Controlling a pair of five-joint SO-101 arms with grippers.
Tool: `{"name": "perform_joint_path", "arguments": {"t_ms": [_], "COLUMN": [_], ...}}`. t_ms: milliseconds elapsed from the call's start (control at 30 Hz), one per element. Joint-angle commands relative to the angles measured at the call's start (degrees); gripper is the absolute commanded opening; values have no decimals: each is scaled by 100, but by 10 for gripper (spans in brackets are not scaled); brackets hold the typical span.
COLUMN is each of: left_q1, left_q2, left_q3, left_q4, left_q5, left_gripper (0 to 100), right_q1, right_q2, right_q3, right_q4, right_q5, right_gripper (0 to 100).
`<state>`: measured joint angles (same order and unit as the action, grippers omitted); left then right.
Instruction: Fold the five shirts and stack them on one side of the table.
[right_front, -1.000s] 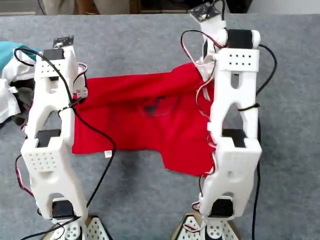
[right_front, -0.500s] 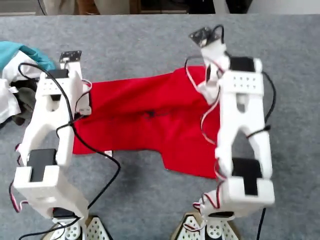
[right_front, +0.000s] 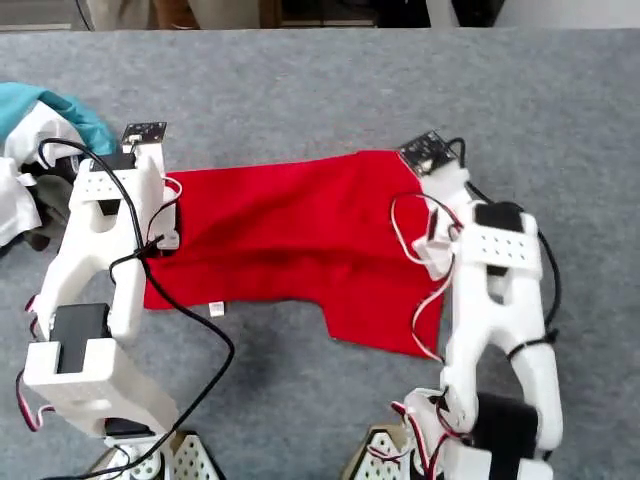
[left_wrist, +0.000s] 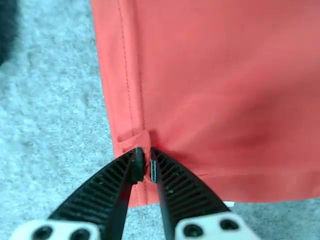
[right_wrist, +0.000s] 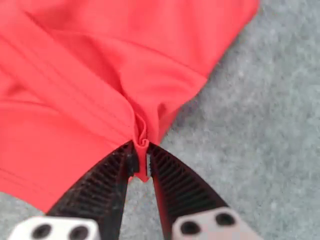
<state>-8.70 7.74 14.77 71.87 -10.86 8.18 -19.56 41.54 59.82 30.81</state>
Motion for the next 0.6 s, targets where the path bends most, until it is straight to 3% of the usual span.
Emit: {"name": "perform_joint_path", "arguments": {"t_ms": [0, 267, 567], "left_q1": [-97, -316, -440], "left_q2": [-277, -277, -277], "left_q3": [-35, -9, 0], "left_q4": [-35, 360, 738], "left_q5": [-220, -730, -826], "left_gripper": [19, 19, 19], "right_q1": [145, 259, 303], "right_q2": [-444, -769, -796], "right_q3": [330, 1086, 1631], "right_q4": [-70, -193, -378], "right_q5": [352, 457, 651], "right_gripper": [2, 2, 2]}}
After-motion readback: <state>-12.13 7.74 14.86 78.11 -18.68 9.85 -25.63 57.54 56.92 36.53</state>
